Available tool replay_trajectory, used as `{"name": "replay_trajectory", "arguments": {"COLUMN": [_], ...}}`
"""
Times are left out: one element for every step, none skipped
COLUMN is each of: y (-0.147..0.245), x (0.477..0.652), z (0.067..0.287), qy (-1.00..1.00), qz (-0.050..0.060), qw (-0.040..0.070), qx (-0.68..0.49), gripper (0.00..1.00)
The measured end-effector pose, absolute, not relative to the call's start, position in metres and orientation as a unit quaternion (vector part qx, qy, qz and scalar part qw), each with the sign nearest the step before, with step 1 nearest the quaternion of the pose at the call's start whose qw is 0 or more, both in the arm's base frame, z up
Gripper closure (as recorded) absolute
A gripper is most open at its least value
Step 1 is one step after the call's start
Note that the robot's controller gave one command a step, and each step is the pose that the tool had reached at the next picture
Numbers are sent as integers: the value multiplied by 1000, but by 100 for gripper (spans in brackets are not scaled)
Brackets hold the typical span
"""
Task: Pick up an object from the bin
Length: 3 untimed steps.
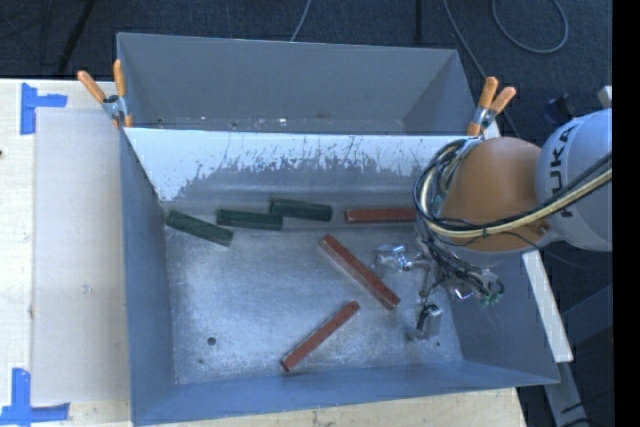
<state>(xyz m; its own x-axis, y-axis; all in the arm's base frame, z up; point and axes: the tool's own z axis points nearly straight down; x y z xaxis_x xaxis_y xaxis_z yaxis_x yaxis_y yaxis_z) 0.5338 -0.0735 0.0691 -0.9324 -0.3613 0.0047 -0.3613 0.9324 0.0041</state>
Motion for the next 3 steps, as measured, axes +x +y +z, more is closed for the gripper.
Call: {"name": "replay_trajectory", "arguments": {"y": [-14, -16, -38], "x": [574, 573, 581], "z": [73, 73, 227], "qy": [-1000, -1000, -999], "qz": [-2, 0, 0], "qw": [-2, -1, -5], "qx": [-14, -13, -33], "gripper": [0, 100, 100]}}
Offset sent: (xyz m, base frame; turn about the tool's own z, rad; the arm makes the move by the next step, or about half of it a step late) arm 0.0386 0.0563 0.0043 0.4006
